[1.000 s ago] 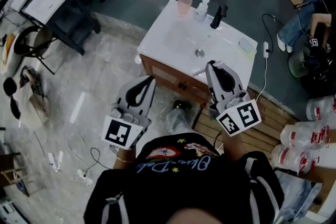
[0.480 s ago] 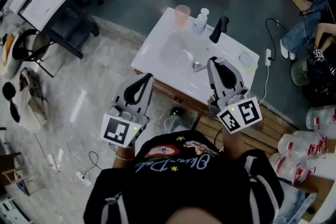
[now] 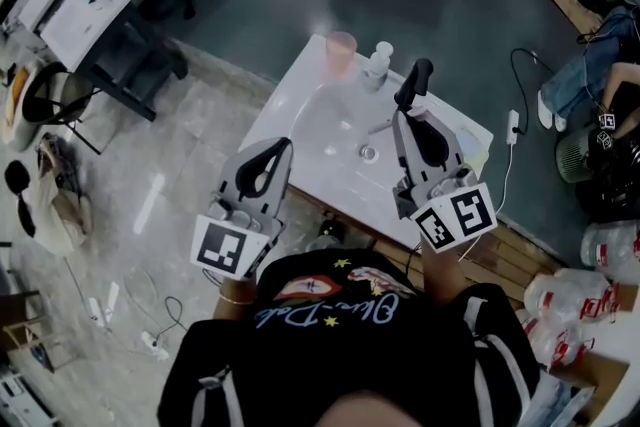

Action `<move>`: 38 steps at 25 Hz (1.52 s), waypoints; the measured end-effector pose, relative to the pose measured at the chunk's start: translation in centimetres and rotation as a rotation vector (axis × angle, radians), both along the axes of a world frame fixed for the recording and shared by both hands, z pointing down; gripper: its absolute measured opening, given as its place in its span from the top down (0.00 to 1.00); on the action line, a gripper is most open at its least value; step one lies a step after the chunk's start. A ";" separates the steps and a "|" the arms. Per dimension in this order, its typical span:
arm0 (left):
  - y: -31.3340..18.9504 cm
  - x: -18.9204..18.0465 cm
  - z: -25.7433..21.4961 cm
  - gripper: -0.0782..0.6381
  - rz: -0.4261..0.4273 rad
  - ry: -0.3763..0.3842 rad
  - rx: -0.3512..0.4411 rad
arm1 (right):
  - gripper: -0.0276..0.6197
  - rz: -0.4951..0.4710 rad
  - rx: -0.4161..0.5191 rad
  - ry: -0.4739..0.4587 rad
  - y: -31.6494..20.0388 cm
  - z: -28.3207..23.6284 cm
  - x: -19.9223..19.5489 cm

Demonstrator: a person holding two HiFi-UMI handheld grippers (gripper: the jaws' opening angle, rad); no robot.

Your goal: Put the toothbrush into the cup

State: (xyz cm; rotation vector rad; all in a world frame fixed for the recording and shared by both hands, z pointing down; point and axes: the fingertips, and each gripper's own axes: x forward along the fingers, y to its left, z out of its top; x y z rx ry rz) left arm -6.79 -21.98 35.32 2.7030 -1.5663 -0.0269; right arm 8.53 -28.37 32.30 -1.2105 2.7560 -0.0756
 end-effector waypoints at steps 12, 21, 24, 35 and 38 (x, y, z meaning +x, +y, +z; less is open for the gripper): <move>-5.8 -0.8 1.2 0.89 0.066 0.009 -0.030 | 0.93 0.070 0.015 0.023 -5.4 0.4 -2.0; -11.6 -2.8 0.4 0.89 0.174 -0.010 -0.035 | 0.93 0.203 0.023 0.029 -10.4 0.4 -3.6; -12.6 -3.0 0.7 0.89 0.191 -0.006 -0.054 | 0.93 0.233 0.027 0.034 -11.7 0.6 -3.8; -16.0 -5.3 1.3 0.89 0.219 0.002 -0.065 | 0.93 0.295 0.016 0.101 -17.0 3.1 -5.4; -16.7 -5.7 1.6 0.89 0.221 -0.001 -0.072 | 0.93 0.307 -0.005 0.107 -18.4 4.4 -5.7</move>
